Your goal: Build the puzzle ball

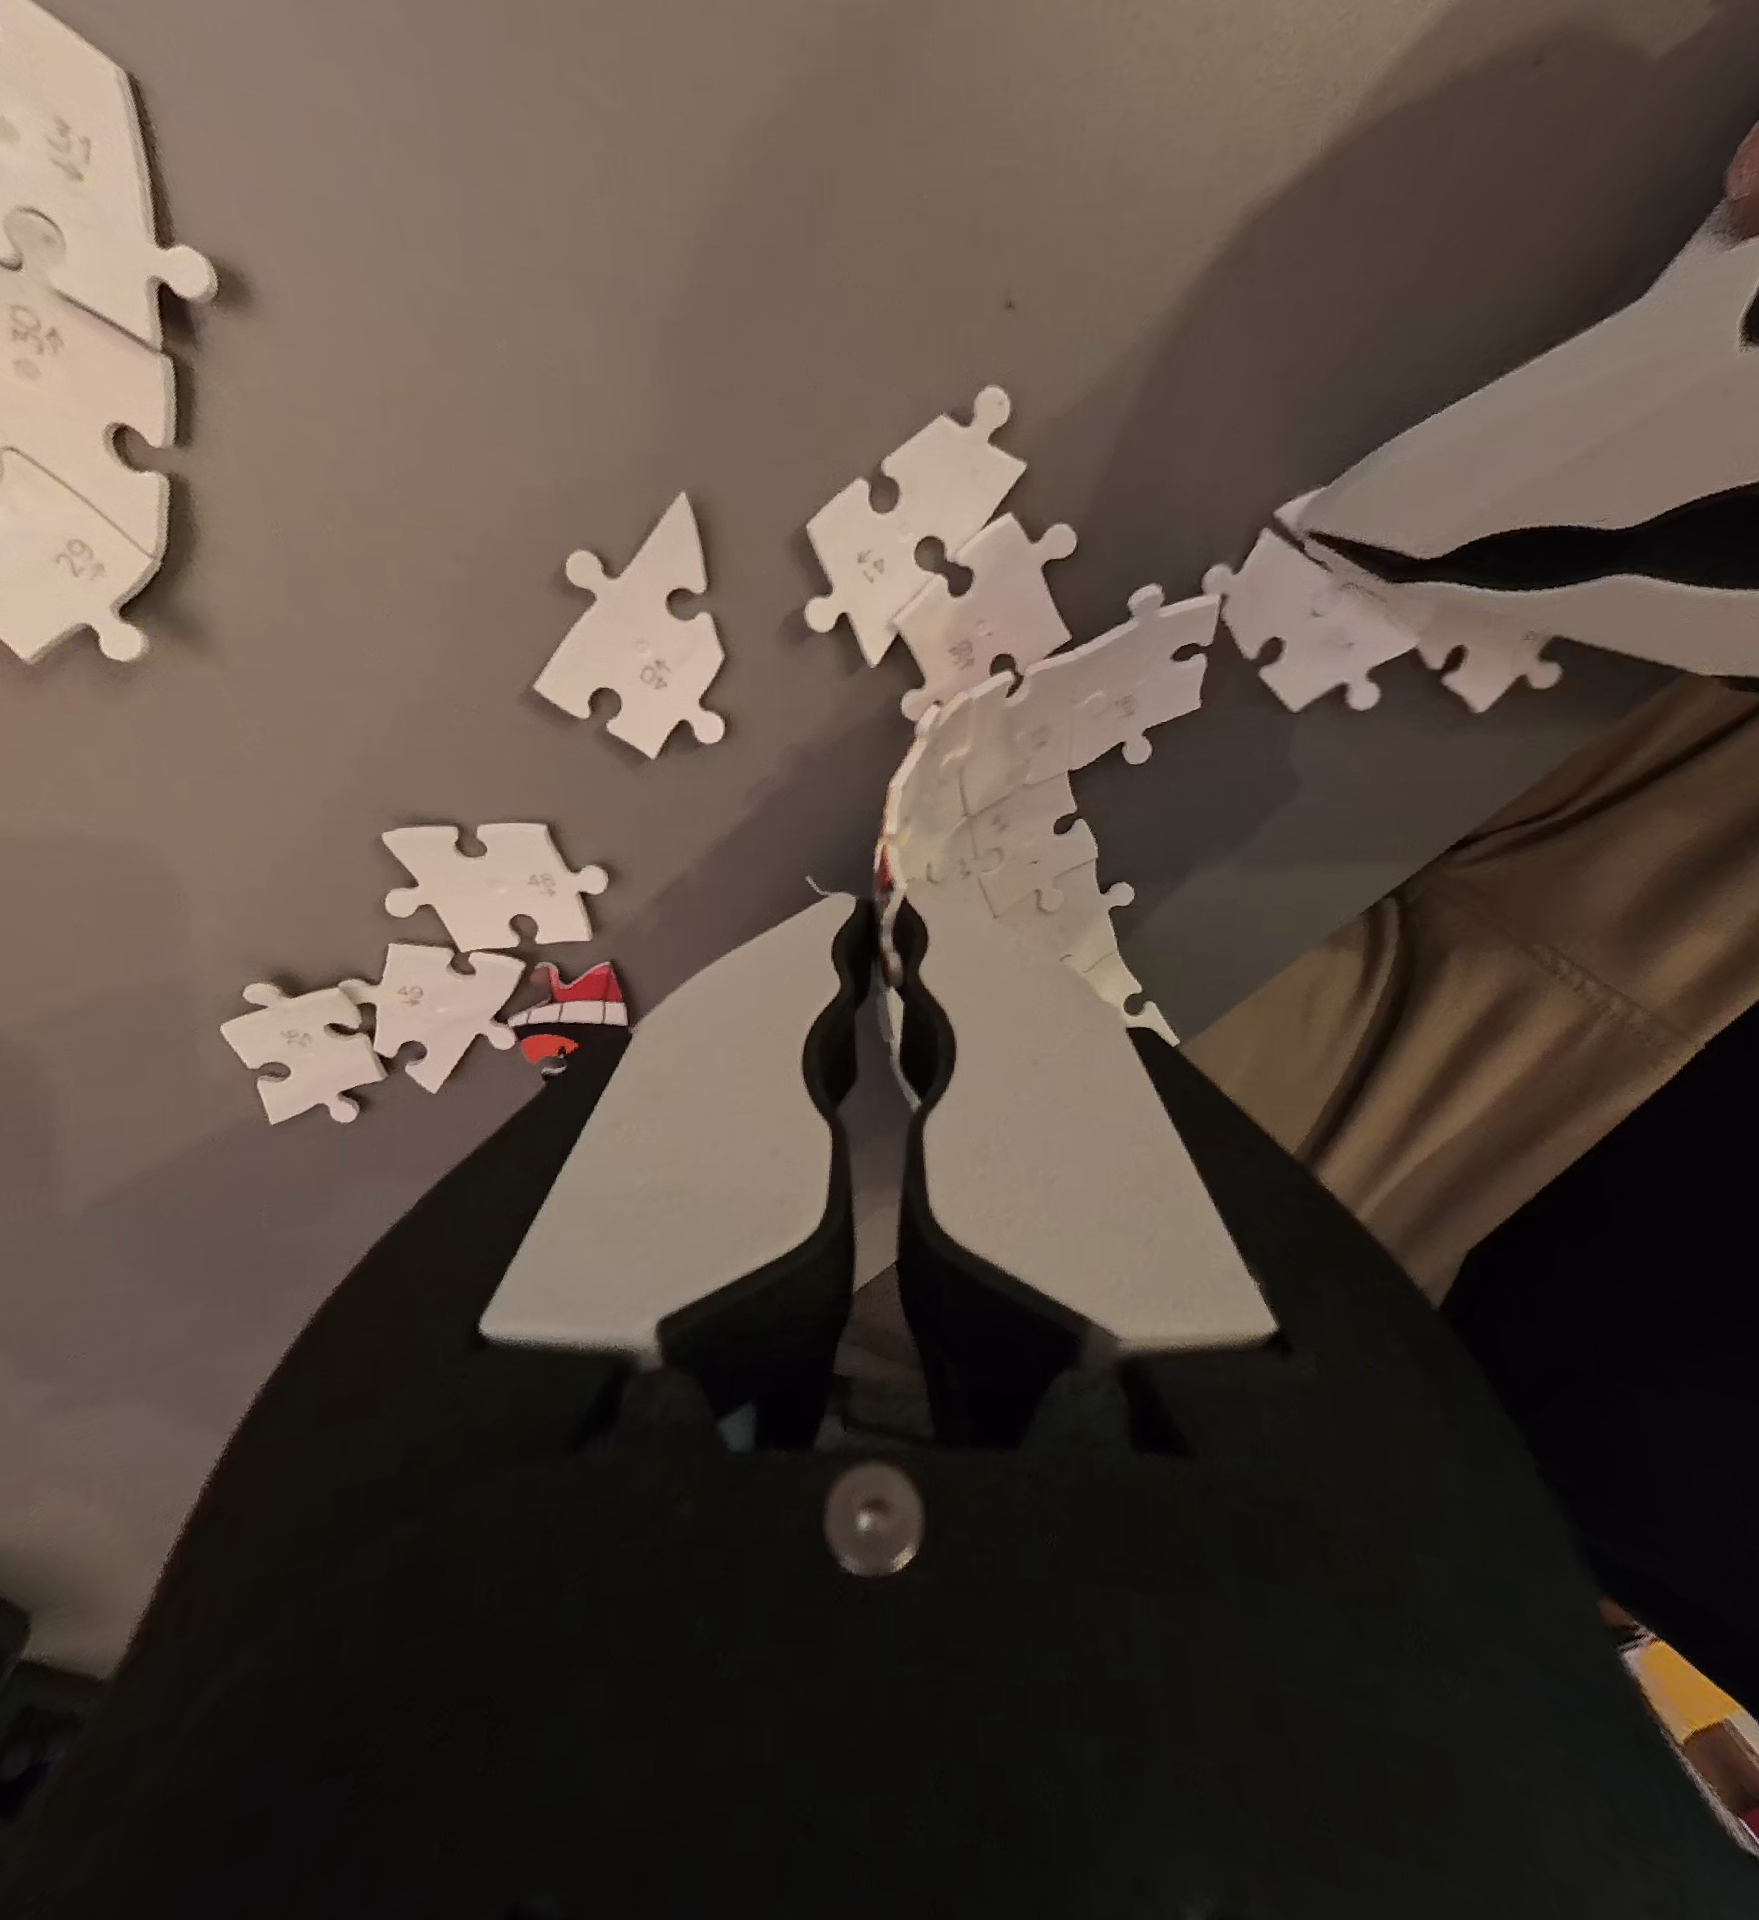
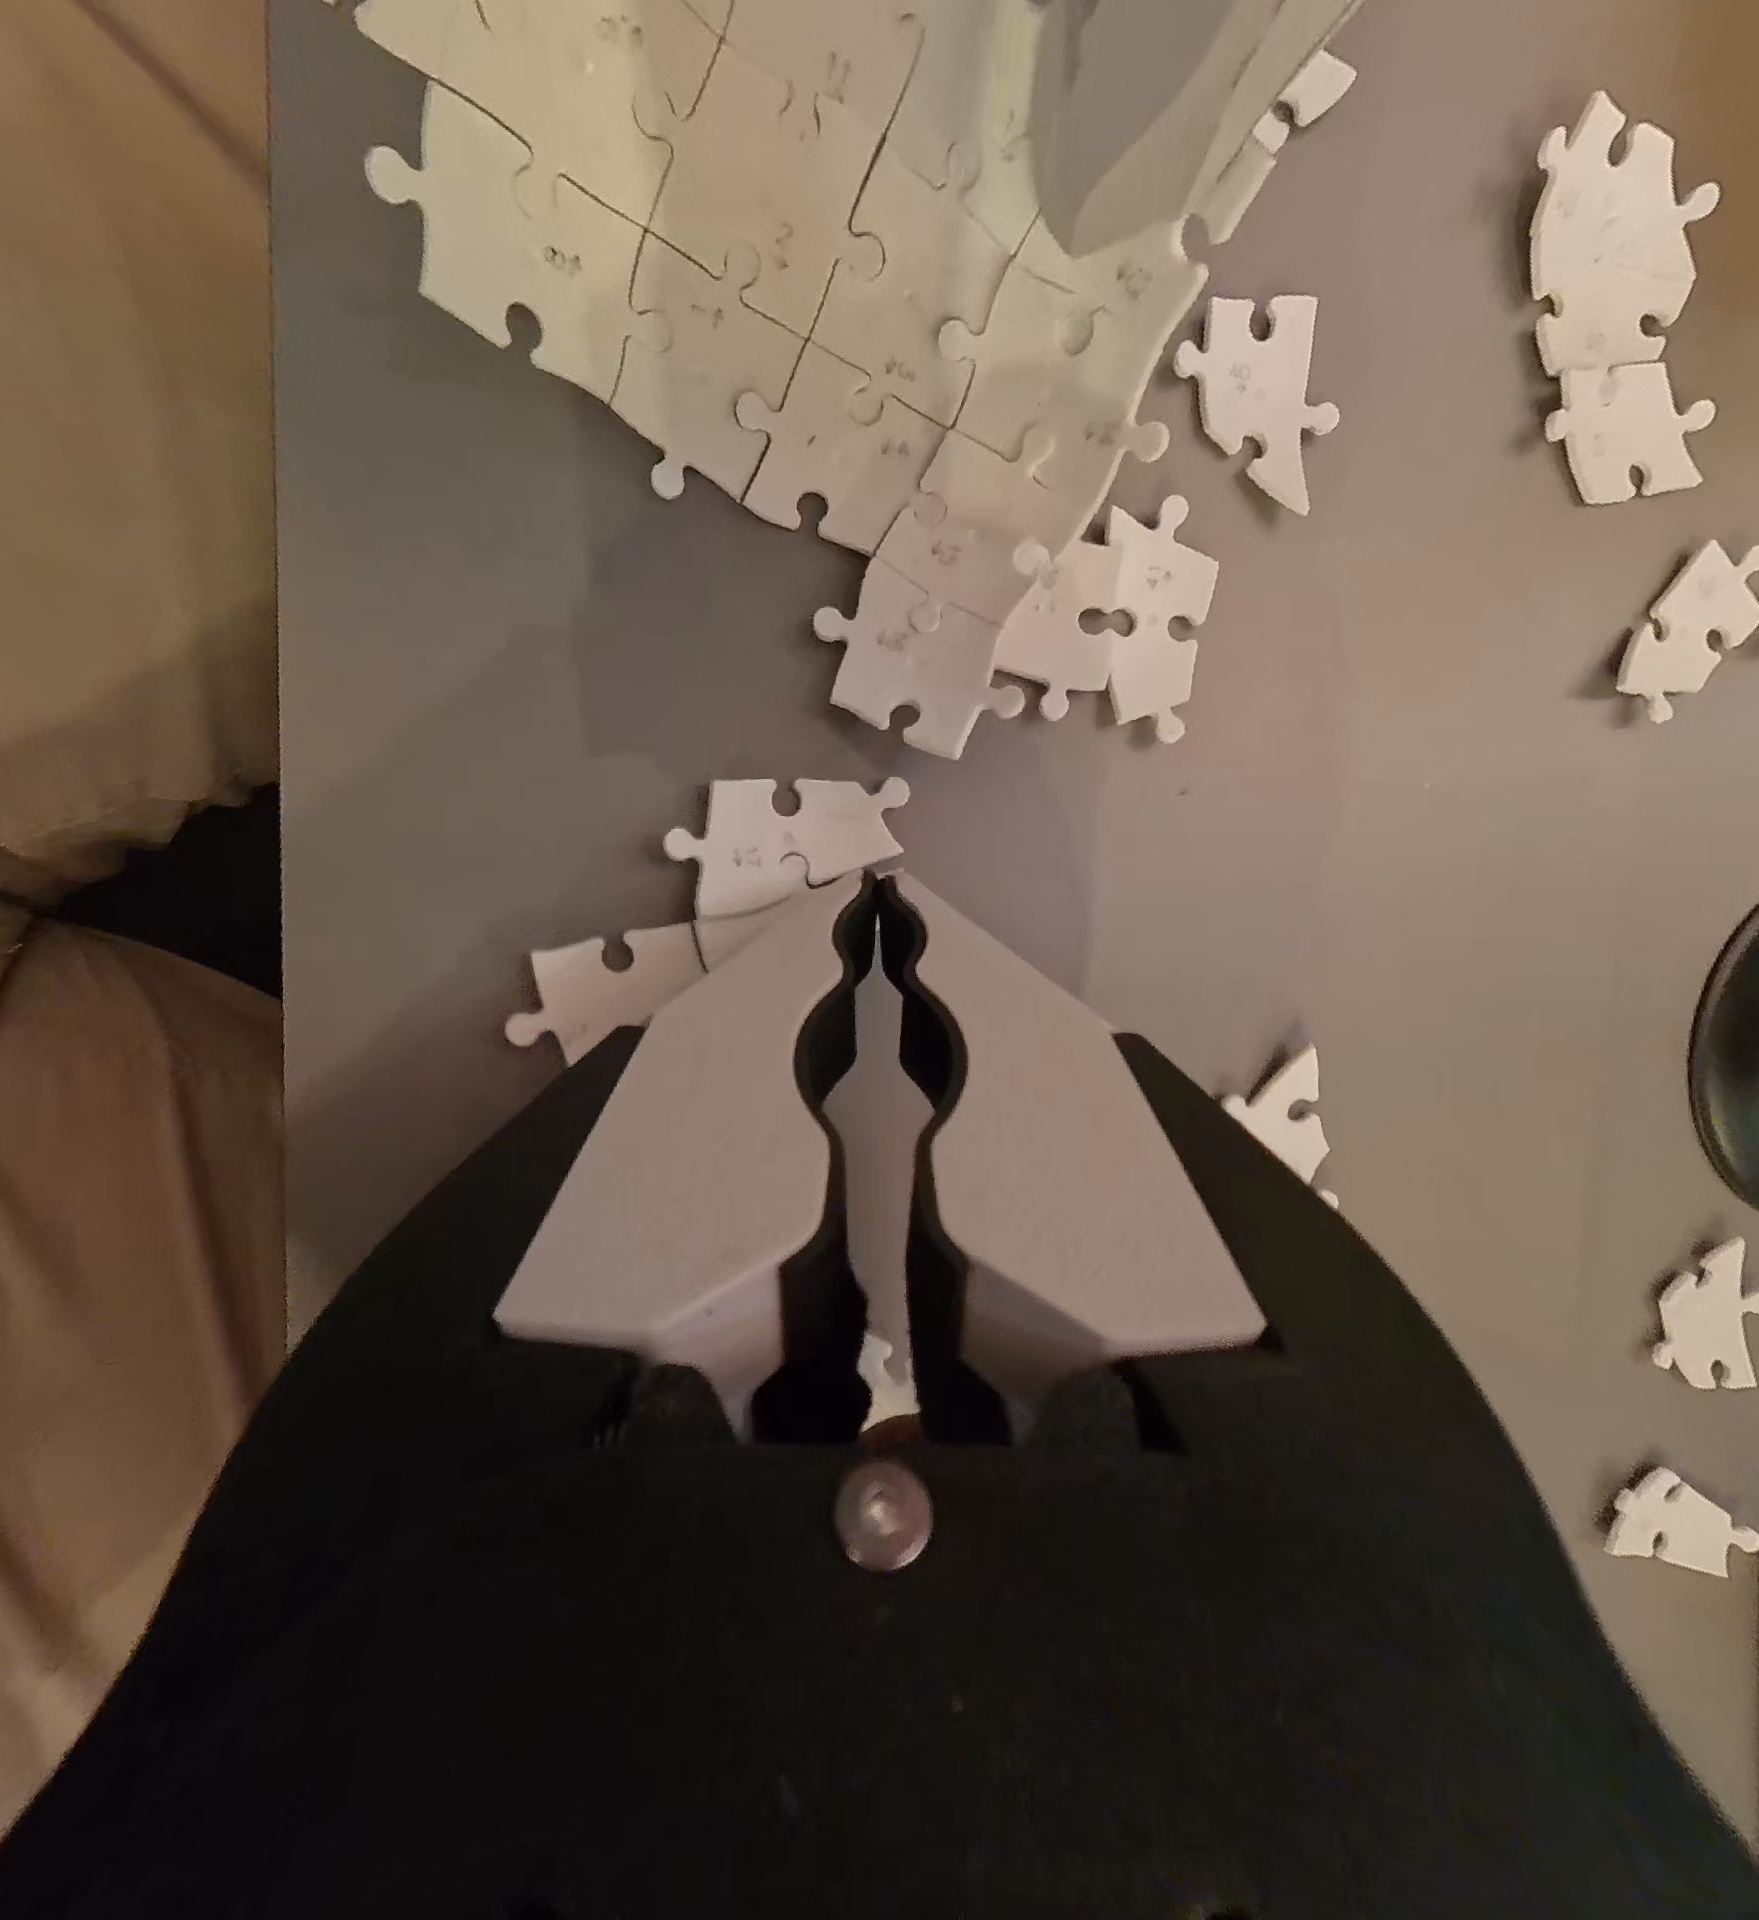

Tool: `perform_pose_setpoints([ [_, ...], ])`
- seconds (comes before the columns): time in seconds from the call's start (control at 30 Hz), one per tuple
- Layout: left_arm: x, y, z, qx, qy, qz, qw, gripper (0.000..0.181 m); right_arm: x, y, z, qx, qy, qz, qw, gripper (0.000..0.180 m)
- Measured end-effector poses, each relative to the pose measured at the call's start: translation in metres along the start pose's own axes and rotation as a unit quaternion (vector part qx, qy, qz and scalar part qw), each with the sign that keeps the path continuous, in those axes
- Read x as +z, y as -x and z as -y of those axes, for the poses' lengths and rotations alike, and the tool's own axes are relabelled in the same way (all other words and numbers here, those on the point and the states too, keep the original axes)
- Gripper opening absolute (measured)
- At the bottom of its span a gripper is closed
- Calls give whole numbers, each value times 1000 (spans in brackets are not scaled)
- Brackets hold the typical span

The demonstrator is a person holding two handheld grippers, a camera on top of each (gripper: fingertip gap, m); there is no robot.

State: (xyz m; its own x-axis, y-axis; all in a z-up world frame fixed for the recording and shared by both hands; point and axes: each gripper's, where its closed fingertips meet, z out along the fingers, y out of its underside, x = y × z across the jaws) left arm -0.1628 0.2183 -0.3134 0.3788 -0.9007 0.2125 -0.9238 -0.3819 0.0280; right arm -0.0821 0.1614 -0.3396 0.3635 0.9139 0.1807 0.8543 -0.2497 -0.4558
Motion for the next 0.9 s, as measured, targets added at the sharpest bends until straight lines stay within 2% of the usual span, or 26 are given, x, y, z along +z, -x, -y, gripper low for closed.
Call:
perform_pose_setpoints([
  [0.9,0,-3,0,42,48,20,998,2,3,9,10,-27,-13,7,1000,0],
])
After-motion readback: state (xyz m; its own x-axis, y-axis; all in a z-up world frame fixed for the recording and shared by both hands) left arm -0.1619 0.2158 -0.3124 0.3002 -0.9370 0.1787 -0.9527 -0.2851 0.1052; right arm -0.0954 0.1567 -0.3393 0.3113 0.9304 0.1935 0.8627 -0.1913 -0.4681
